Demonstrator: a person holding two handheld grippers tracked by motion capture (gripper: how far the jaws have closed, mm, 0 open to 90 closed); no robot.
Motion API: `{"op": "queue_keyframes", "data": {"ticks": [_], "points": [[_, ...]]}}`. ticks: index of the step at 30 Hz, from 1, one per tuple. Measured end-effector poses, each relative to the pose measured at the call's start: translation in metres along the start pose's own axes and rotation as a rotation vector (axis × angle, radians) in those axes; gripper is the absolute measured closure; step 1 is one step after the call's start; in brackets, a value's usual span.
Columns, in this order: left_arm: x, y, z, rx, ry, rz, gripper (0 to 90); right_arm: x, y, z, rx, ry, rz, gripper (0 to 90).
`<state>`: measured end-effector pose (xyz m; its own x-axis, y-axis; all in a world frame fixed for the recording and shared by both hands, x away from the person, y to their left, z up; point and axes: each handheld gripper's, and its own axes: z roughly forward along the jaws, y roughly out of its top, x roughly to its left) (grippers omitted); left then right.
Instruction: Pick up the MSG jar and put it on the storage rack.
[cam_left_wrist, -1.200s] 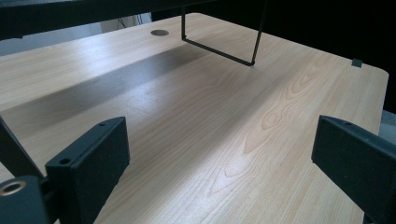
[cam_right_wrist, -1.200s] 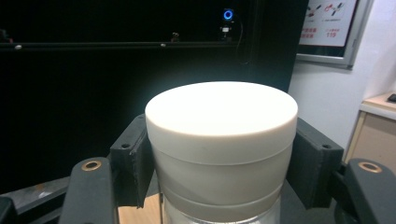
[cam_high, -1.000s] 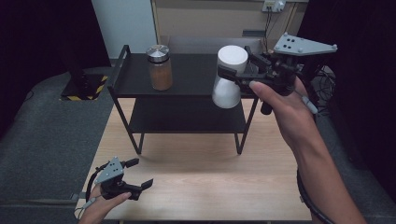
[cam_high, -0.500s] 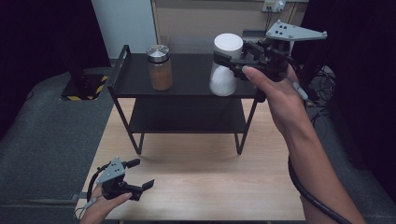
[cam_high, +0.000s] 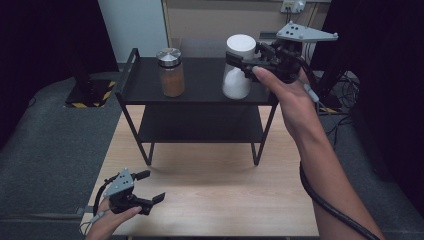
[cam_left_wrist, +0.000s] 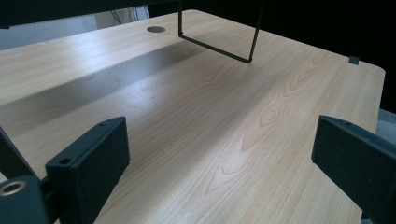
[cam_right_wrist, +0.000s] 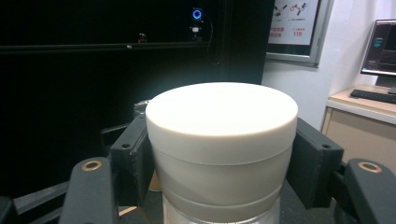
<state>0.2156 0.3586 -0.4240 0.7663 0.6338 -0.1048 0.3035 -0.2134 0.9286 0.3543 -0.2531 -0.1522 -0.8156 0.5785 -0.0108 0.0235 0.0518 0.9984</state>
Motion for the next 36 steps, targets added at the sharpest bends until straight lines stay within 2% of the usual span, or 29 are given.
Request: {"op": "queue_keyframes", "data": {"ticks": [23, 36], "points": [[-0.001, 0.001, 0.006, 0.015, -0.02, 0.011, 2.8, -0.003, -0.006, 0.019, 0.016, -0.046, 0.029, 34.2], [-0.001, 0.002, 0.005, 0.014, -0.017, 0.016, 2.8, -0.006, -0.01, 0.031, 0.048, -0.058, 0.047, 34.2]]}}
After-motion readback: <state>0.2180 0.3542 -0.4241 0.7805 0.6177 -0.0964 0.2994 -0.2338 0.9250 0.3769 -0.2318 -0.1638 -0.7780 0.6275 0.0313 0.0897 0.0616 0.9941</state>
